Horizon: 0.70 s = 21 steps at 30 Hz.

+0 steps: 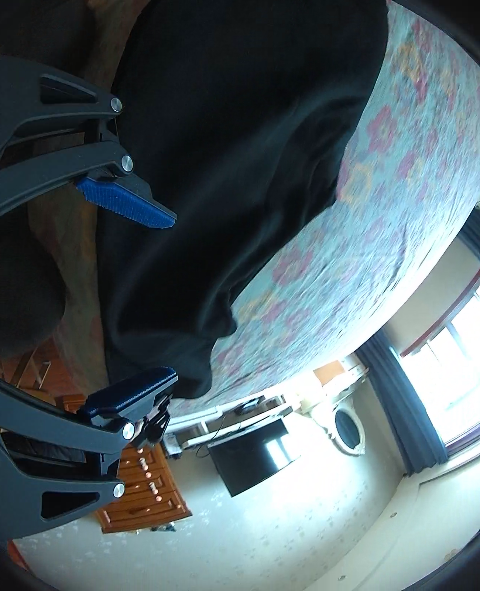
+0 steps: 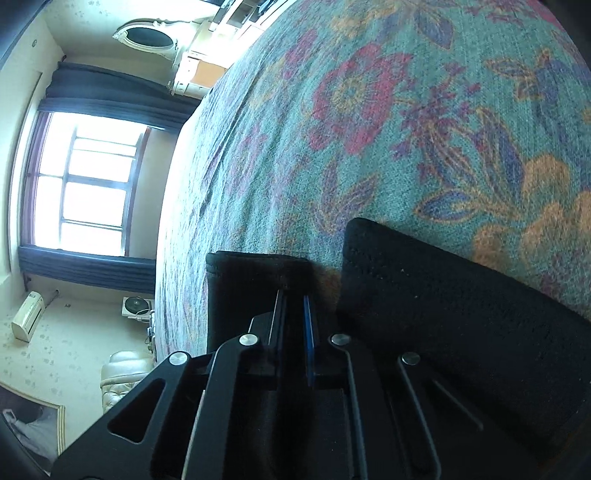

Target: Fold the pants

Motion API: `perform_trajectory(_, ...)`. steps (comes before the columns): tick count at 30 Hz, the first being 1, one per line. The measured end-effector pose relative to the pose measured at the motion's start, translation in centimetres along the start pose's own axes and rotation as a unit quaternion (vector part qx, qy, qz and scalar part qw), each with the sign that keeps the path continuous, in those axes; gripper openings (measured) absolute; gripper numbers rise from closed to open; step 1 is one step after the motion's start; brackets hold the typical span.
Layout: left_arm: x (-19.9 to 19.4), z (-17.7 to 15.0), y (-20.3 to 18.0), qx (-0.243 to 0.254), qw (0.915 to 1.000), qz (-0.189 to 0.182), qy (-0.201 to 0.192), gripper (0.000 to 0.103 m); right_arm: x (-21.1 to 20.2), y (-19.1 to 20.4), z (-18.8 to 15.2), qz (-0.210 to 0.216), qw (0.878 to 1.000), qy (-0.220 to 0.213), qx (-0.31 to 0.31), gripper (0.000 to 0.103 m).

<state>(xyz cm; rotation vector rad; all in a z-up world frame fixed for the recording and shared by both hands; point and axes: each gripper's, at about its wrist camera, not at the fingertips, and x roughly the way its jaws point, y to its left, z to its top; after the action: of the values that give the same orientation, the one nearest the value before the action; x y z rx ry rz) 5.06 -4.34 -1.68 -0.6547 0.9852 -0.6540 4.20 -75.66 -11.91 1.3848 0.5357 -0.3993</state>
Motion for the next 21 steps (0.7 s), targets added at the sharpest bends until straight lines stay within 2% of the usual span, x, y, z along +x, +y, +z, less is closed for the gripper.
perform_trajectory(4,6.3,-2.7,-4.3,0.009,0.9986,-0.032,0.042,0.077,-1.4,0.2,0.2,0.033,0.999,-0.005,0.004,0.007)
perform_trajectory(8,11.7,-5.5,-7.1,0.015,0.9973,-0.034,0.063,0.077,-3.1,1.2,0.9,0.066,0.998,0.003,-0.01,0.007)
perform_trajectory(12,14.9,-7.6,-9.1,0.003,0.9964,-0.041,0.074,0.077,-4.2,2.9,1.5,0.09,0.996,0.014,-0.024,0.007)
perform_trajectory(17,16.8,-9.1,-8.9,-0.086,0.9903,-0.057,0.093,0.077,-5.8,3.7,2.0,0.129,0.991,0.026,-0.026,0.007)
perform_trajectory(21,17.3,-9.5,-8.5,-0.121,0.9868,-0.058,0.091,0.077,-7.0,5.3,2.5,0.153,0.987,0.033,-0.03,0.007)
